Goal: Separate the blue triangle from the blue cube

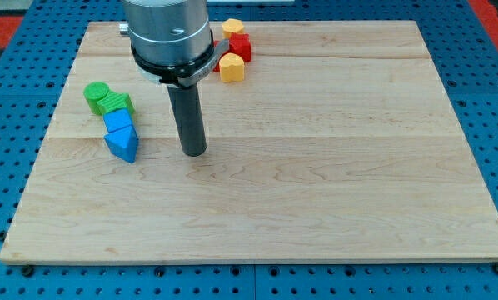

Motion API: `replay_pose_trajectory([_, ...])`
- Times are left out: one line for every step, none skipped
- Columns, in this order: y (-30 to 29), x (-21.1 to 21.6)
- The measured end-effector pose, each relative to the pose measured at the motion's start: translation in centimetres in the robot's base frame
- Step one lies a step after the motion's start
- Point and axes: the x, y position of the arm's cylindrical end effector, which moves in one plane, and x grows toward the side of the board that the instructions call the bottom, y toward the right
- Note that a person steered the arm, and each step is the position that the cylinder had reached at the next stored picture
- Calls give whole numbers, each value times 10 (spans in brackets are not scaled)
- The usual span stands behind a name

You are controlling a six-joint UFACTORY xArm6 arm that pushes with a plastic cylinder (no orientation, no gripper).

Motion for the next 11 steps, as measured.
replay_pose_trajectory([1, 0])
replay_pose_trajectory([15, 17])
replay_pose_trajectory([4, 65])
replay_pose_trajectory([-119, 63])
replay_pose_trajectory([-167, 30])
replay_pose_trajectory([-123, 2])
replay_pose_trajectory([-28, 4])
replay_pose_trajectory([1, 10])
replay_pose_trajectory([-25, 3])
replay_pose_trajectory([-36, -32])
replay_pose_trajectory([-28, -50])
